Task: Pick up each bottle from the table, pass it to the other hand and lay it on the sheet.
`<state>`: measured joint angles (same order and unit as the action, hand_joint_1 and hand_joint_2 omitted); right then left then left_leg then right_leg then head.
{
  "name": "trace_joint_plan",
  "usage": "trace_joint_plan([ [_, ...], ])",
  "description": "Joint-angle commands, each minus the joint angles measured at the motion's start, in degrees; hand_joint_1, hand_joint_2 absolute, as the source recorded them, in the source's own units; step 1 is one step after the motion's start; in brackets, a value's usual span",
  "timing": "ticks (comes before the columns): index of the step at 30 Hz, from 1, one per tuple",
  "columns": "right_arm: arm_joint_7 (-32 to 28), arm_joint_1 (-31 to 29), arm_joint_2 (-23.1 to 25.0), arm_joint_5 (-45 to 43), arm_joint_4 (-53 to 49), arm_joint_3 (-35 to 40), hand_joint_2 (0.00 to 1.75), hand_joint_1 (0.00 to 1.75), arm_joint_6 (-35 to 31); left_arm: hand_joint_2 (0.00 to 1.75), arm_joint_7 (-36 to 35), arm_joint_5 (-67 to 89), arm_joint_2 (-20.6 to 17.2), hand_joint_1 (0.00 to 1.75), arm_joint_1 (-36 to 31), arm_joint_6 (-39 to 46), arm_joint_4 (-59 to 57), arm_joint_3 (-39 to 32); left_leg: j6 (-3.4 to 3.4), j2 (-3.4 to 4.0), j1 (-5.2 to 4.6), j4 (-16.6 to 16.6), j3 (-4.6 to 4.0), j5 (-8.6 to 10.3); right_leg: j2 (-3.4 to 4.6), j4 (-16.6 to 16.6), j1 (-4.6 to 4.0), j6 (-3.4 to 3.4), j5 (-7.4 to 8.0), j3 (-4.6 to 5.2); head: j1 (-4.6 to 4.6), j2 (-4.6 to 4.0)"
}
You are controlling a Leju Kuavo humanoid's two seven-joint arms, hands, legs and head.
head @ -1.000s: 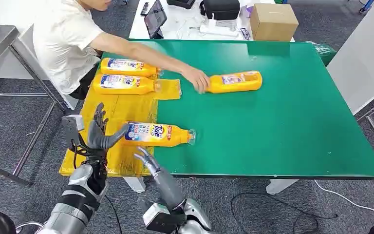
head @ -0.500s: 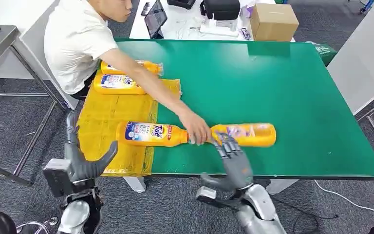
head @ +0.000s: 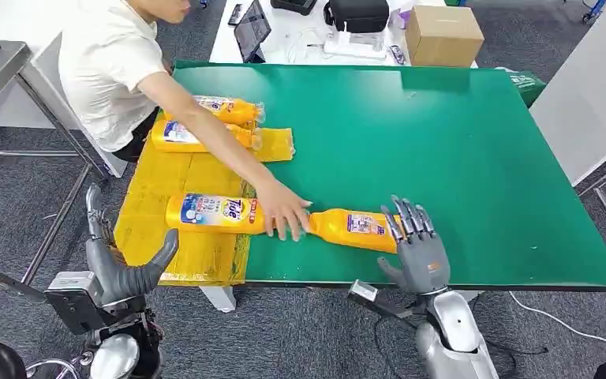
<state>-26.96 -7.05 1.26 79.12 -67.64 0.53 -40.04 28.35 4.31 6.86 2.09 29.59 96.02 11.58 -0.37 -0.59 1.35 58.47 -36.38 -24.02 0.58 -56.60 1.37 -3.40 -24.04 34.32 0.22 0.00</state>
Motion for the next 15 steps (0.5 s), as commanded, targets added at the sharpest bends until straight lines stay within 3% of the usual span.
trace_joint_plan([
  [1,7.80,-10.14,-6.52,-4.37,16.10,9.36,1.75,0.00,0.04,1.75,-0.84,-0.86,0.89,0.00,-1.33,-1.29,-1.94,-0.43,0.13,0.18,0.00,-0.04,0.31,-0.08,0.07,0.09,-0.06,0.16,-0.01,-0.29,-0.02,0.00],
  [9,10.04,-17.95,-7.63,-12.62,33.63,11.81,1.75,0.00,1.02,1.75,-2.29,-1.45,0.21,0.00,-2.67,-2.88,-4.54,1.05,0.10,0.07,0.00,-0.08,0.32,-0.02,-0.01,0.11,-0.04,0.12,0.00,-0.31,-0.02,0.00],
  [15,9.86,-18.64,-7.37,-14.01,35.15,11.28,1.75,0.00,1.02,1.75,-2.63,-1.68,0.07,0.00,-2.80,-3.29,-4.90,1.42,0.12,0.06,-0.01,-0.05,0.34,-0.06,-0.04,0.07,-0.04,0.14,-0.05,-0.34,-0.02,0.00],
])
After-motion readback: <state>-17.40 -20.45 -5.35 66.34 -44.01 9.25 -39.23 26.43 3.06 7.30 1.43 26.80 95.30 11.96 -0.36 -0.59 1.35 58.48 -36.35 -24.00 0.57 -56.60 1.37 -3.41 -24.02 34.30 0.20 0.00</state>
